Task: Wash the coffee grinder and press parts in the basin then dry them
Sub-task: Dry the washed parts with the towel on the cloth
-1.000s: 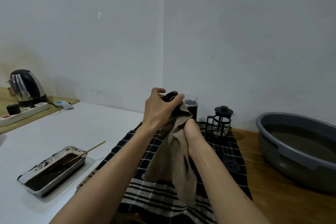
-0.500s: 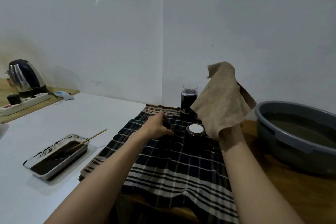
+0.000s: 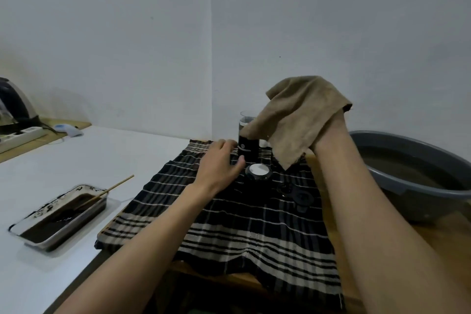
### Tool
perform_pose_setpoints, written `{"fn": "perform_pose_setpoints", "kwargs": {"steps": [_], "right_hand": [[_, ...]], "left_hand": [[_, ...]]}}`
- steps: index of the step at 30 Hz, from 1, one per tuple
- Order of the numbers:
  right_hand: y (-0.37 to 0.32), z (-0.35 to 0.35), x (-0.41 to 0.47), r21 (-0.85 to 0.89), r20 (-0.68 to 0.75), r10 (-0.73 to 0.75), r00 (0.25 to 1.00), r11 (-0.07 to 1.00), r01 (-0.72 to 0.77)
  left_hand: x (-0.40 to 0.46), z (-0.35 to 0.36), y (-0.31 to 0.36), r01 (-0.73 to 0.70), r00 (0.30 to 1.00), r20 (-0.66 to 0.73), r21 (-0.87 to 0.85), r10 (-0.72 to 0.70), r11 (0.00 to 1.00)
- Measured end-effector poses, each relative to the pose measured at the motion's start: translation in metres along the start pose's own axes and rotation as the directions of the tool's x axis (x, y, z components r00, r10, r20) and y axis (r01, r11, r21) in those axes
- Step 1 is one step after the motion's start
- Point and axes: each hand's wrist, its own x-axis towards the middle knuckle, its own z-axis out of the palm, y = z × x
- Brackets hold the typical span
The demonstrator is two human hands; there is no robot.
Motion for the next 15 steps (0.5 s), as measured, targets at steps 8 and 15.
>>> {"fn": "perform_pose_setpoints", "kwargs": {"steps": [8,15], "right_hand": [[-0.041,-0.021,-0.026,-0.129,-0.005,-0.066,0.998,0.990,0.065],[-0.039,-0.062,-0.009,-0.088,-0.065,-0.162,0.985,0.984,0.156]], "left_hand": [[-0.008,0.038,0.106,-0.253,0.906,0.289,-0.216,0.309,0.943],[-0.013,0.082,0.126,-0.088,0.748,0.658,-0.026,0.083,0.996]]}}
